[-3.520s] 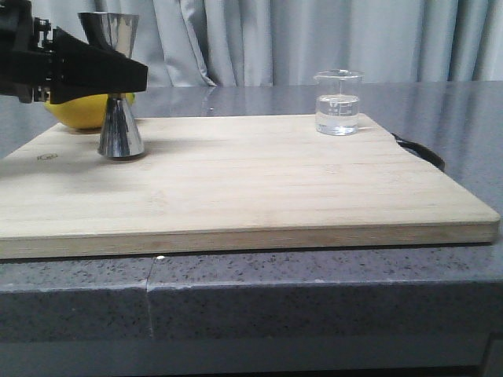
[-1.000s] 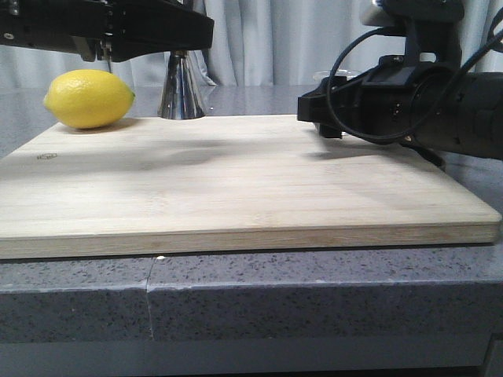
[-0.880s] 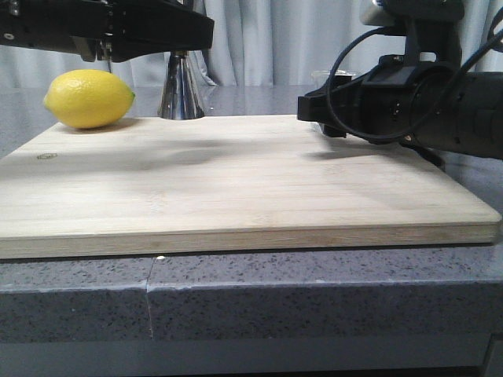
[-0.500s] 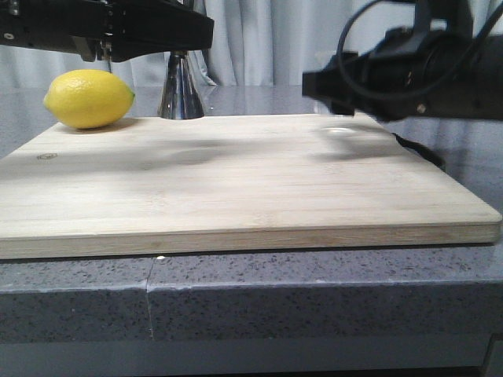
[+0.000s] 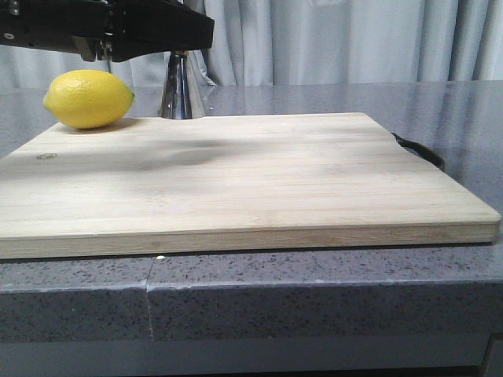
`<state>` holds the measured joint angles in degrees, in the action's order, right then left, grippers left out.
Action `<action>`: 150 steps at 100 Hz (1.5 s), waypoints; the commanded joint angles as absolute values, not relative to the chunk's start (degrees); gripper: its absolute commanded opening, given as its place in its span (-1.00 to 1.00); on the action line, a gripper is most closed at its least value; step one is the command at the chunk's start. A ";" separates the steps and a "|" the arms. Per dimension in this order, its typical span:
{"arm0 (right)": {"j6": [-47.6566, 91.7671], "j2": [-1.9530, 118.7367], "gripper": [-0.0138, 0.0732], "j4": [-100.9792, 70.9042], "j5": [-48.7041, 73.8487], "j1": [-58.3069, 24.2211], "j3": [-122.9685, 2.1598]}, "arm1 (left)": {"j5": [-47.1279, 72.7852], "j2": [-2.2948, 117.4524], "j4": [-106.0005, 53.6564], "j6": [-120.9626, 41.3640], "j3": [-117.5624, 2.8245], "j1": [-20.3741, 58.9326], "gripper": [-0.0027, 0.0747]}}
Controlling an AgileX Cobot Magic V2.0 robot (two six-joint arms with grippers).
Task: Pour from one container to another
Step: 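Move the beaker over the jigger with the right gripper, then tilt the beaker with the right gripper, pouring liquid into the jigger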
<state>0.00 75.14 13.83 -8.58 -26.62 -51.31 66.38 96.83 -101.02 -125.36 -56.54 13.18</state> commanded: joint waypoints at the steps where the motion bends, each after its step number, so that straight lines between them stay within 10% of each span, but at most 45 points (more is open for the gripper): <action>1: 0.00 73.09 -0.07 18.06 -6.22 -28.77 -57.20 | 72.87 94.81 -105.40 -125.29 -58.27 13.70 -0.44; 150: 0.00 81.88 -0.07 57.15 9.30 -41.02 -73.21 | 72.79 94.81 -105.40 -125.29 -58.27 13.70 -0.44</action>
